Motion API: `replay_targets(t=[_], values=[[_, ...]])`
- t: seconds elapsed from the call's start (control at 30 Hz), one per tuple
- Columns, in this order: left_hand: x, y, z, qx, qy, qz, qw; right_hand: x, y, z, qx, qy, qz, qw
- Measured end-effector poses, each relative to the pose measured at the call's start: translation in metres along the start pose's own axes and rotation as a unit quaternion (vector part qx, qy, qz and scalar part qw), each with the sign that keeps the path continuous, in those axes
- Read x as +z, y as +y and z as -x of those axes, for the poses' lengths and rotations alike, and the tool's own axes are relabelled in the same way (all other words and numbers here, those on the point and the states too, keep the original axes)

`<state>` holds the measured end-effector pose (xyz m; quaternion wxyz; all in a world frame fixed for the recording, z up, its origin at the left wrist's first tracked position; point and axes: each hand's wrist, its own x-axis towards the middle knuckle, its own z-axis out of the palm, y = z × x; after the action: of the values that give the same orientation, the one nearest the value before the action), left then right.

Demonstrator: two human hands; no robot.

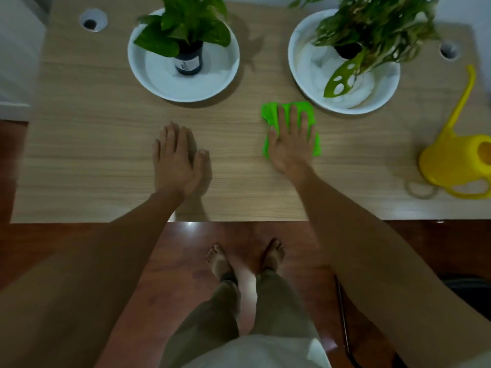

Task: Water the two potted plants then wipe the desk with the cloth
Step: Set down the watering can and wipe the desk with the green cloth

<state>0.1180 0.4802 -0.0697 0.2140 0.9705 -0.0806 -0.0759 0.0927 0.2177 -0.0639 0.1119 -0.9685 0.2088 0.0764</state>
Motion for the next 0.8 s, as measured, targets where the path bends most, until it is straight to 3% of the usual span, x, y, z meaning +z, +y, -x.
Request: replay_targets(t=[0.07, 0.13, 0.2, 0.27, 0.43, 0.53, 0.6, 0.7, 0.8], values=[[0.006, 0.018, -0.002, 0.018, 0.005, -0.005, 1.000, 0.010, -0.030, 0.008, -0.054, -0.002, 0.008, 0.999], [0.013, 0.040, -0.003, 0.033, 0.007, -0.009, 0.999, 0.021, -0.034, 0.041, -0.175, -0.012, 0.027, 0.984], [0.022, 0.062, -0.004, 0.041, -0.002, -0.014, 0.999, 0.023, -0.003, 0.085, -0.272, -0.038, 0.049, 0.960], [0.033, 0.081, -0.003, 0.047, -0.012, -0.015, 0.999, 0.019, 0.049, 0.114, -0.303, -0.047, 0.061, 0.950], [0.063, 0.136, 0.011, 0.069, -0.038, -0.019, 0.997, -0.021, 0.184, 0.062, -0.159, -0.037, 0.060, 0.985], [0.076, 0.163, 0.021, 0.069, -0.033, -0.017, 0.997, -0.033, 0.190, 0.011, -0.023, -0.014, 0.017, 0.999], [0.083, 0.179, 0.024, 0.059, -0.025, -0.016, 0.998, -0.027, 0.162, 0.001, -0.005, -0.007, 0.005, 1.000], [0.093, 0.203, 0.022, 0.022, -0.002, -0.013, 1.000, -0.013, 0.132, 0.031, -0.155, -0.038, 0.021, 0.987], [0.102, 0.227, 0.021, 0.003, 0.002, -0.009, 1.000, -0.006, 0.167, 0.081, -0.293, -0.053, 0.036, 0.954]])
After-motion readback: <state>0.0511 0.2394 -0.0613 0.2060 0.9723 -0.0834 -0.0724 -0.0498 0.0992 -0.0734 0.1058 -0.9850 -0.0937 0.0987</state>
